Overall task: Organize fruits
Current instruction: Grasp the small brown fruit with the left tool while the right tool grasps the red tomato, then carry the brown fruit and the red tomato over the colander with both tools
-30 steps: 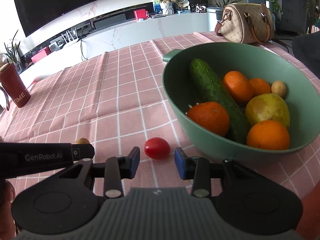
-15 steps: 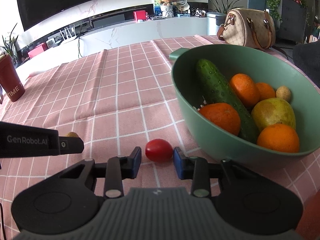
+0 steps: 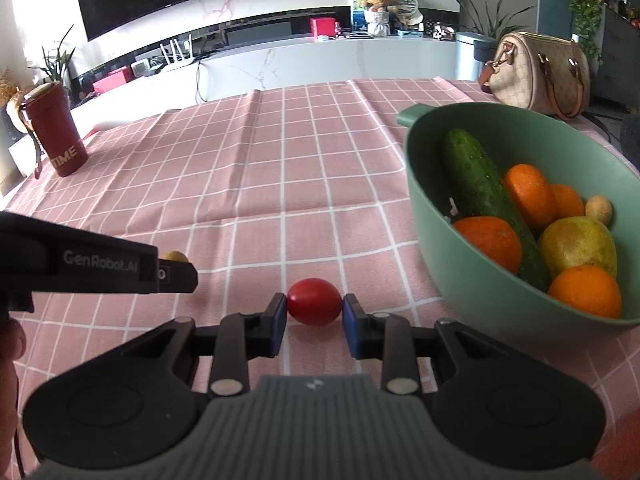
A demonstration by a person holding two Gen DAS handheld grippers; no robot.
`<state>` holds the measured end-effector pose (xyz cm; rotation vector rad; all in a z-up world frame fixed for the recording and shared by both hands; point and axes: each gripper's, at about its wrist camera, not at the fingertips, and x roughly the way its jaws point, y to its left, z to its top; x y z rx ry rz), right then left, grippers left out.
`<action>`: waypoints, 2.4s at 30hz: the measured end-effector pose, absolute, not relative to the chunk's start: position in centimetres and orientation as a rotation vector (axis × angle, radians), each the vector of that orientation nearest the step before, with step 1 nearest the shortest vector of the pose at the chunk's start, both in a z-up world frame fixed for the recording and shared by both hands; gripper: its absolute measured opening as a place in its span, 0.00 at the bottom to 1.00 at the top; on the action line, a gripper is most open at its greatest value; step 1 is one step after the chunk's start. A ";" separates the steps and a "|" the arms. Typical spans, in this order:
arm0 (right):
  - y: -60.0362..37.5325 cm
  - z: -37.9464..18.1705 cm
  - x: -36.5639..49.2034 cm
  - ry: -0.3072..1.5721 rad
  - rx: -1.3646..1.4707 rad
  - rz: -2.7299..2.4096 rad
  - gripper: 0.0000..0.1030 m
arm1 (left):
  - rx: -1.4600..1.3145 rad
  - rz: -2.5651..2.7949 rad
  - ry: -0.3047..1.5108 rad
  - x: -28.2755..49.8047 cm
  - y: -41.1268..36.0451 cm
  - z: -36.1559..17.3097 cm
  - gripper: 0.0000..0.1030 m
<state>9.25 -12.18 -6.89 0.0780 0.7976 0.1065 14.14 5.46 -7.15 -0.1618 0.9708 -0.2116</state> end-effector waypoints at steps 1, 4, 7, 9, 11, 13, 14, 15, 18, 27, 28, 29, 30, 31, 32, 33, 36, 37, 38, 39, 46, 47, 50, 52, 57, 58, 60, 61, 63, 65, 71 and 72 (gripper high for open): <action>-12.1 -6.7 9.2 0.799 0.079 0.126 0.25 | -0.164 -0.208 0.969 14.0 5.5 -7.1 0.27; -12.0 -6.0 8.7 0.808 0.083 0.186 0.25 | -0.161 -0.201 0.969 13.8 5.4 -6.7 0.27; -11.9 -5.3 8.0 0.824 0.082 0.244 0.25 | -0.168 -0.197 0.961 13.3 5.4 -6.0 0.27; -12.0 -4.8 7.6 0.832 0.071 0.278 0.25 | -0.189 -0.190 0.962 12.9 5.5 -5.7 0.27; -12.2 -4.3 7.3 0.844 0.066 0.310 0.25 | -0.206 -0.180 0.968 12.4 5.5 -5.5 0.27; -12.5 -3.7 6.9 0.862 0.061 0.343 0.25 | -0.210 -0.170 0.973 11.9 5.3 -5.1 0.27; -12.7 -3.4 6.7 0.866 0.057 0.355 0.25 | -0.209 -0.169 0.974 11.6 5.2 -4.8 0.27; -13.0 -3.1 6.6 0.870 0.049 0.368 0.25 | -0.208 -0.170 0.973 11.3 5.0 -4.5 0.27; -14.0 -2.0 6.0 0.866 0.019 0.401 0.25 | -0.203 -0.180 0.969 10.6 4.0 -3.4 0.27; -18.6 1.7 5.0 0.822 -0.087 0.497 0.25 | -0.109 -0.271 0.938 9.0 -1.7 -0.5 0.27; -19.2 2.3 5.0 0.810 -0.111 0.503 0.25 | -0.106 -0.294 0.934 8.9 -2.5 -0.1 0.27; -19.8 2.9 4.9 0.799 -0.134 0.510 0.25 | -0.103 -0.314 0.930 8.8 -3.2 0.3 0.27; -20.4 3.4 4.9 0.790 -0.156 0.517 0.25 | -0.099 -0.333 0.928 8.8 -3.8 0.6 0.27; -21.0 3.8 5.0 0.783 -0.172 0.522 0.25 | -0.095 -0.354 0.923 8.8 -4.4 0.9 0.27; -21.8 4.3 5.0 0.778 -0.186 0.529 0.25 | -0.087 -0.378 0.916 8.8 -5.3 1.3 0.27; -22.5 4.7 5.1 0.775 -0.204 0.536 0.25 | -0.081 -0.396 0.911 8.9 -5.8 1.6 0.27; -24.5 5.7 5.4 0.769 -0.258 0.548 0.25 | -0.063 -0.454 0.899 9.3 -7.9 2.2 0.27; -25.2 6.0 5.6 0.768 -0.270 0.551 0.25 | -0.053 -0.469 0.895 9.5 -8.5 2.3 0.27; -25.8 6.1 5.7 0.770 -0.281 0.551 0.25 | -0.040 -0.481 0.893 9.8 -9.2 2.3 0.27; -26.6 6.2 5.9 0.771 -0.293 0.549 0.25 | -0.024 -0.494 0.892 10.1 -9.9 2.3 0.27; -30.2 5.7 8.3 0.795 -0.333 0.537 0.25 | 0.074 -0.488 0.959 12.8 -12.9 0.8 0.27; -30.5 5.5 8.8 0.803 -0.331 0.534 0.25 | 0.083 -0.483 0.968 13.3 -13.0 0.6 0.27; -31.2 4.7 10.4 0.825 -0.324 0.524 0.25 | 0.119 -0.445 1.003 14.6 -13.3 -0.1 0.27; -31.3 4.1 11.5 0.830 -0.333 0.524 0.25 | 0.144 -0.404 1.036 15.6 -13.3 -0.5 0.27; -31.2 2.6 14.4 0.847 -0.348 0.520 0.25 | 0.189 -0.383 1.100 17.5 -13.6 -1.6 0.27; -31.2 2.3 15.0 0.852 -0.351 0.520 0.25 | 0.202 -0.381 1.108 17.8 -13.8 -1.7 0.27; -31.0 1.8 16.2 0.860 -0.359 0.520 0.25 | 0.229 -0.374 1.124 18.3 -14.0 -2.2 0.27; -30.9 1.5 16.9 0.867 -0.361 0.519 0.25 | 0.241 -0.373 1.134 18.5 -14.1 -2.4 0.27; -30.8 0.9 18.0 0.882 -0.363 0.516 0.25 | 0.251 -0.373 1.139 18.8 -14.2 -2.6 0.27; -30.6 0.4 19.1 0.893 -0.364 0.512 0.25 | 0.261 -0.377 1.143 19.0 -14.4 -2.7 0.27; -30.1 -0.8 21.6 0.915 -0.335 0.510 0.25 | 0.264 -0.390 1.144 19.4 -14.4 -2.8 0.28; -30.0 -0.9 21.9 0.919 -0.322 0.512 0.25 | 0.261 -0.391 1.144 19.5 -14.4 -2.9 0.28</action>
